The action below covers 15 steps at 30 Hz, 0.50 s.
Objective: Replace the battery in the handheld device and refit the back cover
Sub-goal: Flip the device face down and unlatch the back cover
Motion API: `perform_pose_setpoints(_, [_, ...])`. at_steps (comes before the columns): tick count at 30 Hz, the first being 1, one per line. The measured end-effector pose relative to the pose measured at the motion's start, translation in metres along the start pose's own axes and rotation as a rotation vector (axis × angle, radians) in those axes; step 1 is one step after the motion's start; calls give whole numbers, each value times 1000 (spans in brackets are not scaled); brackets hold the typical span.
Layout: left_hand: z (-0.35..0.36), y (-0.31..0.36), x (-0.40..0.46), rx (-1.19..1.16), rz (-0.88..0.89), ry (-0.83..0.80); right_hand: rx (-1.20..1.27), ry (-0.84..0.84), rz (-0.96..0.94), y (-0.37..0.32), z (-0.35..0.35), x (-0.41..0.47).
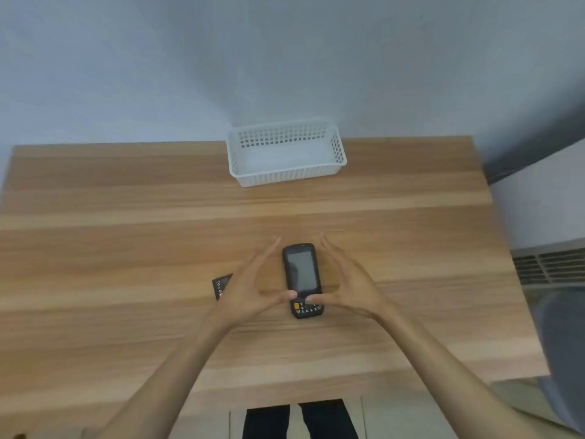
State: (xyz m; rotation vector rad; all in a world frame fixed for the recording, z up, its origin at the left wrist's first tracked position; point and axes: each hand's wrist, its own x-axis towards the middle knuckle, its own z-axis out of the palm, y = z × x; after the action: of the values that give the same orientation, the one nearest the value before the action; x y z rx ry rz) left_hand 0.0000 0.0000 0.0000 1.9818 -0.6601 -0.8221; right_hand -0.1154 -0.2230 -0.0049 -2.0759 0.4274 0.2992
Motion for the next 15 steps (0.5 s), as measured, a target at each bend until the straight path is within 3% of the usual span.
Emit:
perform_pose_setpoints(5, [16,-18,-2,-12,-70,-51,-93,-5,97,22,13,4])
perform_pose_setpoints(15, [46,-36,-3,-61,-76,-59,87,83,258,27,34,13])
